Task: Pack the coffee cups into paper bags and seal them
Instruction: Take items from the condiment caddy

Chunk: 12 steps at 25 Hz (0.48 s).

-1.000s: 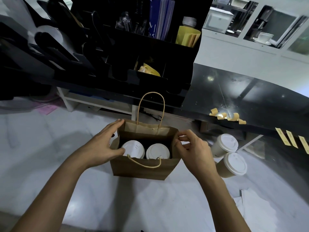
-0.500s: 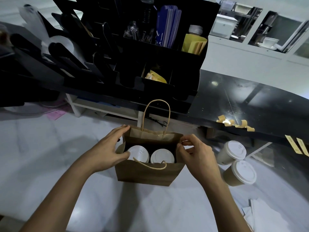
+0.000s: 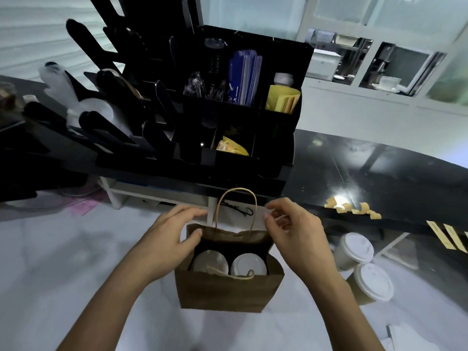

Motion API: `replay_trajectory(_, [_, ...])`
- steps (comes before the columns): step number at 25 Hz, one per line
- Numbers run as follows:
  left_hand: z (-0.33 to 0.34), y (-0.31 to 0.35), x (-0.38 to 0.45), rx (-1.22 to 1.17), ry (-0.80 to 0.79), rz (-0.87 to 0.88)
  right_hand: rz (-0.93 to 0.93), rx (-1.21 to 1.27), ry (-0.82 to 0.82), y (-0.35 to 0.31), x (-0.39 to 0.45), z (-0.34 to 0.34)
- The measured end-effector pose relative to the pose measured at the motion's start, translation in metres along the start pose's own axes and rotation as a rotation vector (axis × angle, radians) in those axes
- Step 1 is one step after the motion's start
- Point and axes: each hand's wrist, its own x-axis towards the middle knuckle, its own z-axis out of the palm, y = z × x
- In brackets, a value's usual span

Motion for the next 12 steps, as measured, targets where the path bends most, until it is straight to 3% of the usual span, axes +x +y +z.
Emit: replay_trajectory(12, [-0.068,0.052,0.064,-0.022,0.173,0.183,-0.237,0.054,0.105,-0.081,0.083,-0.024])
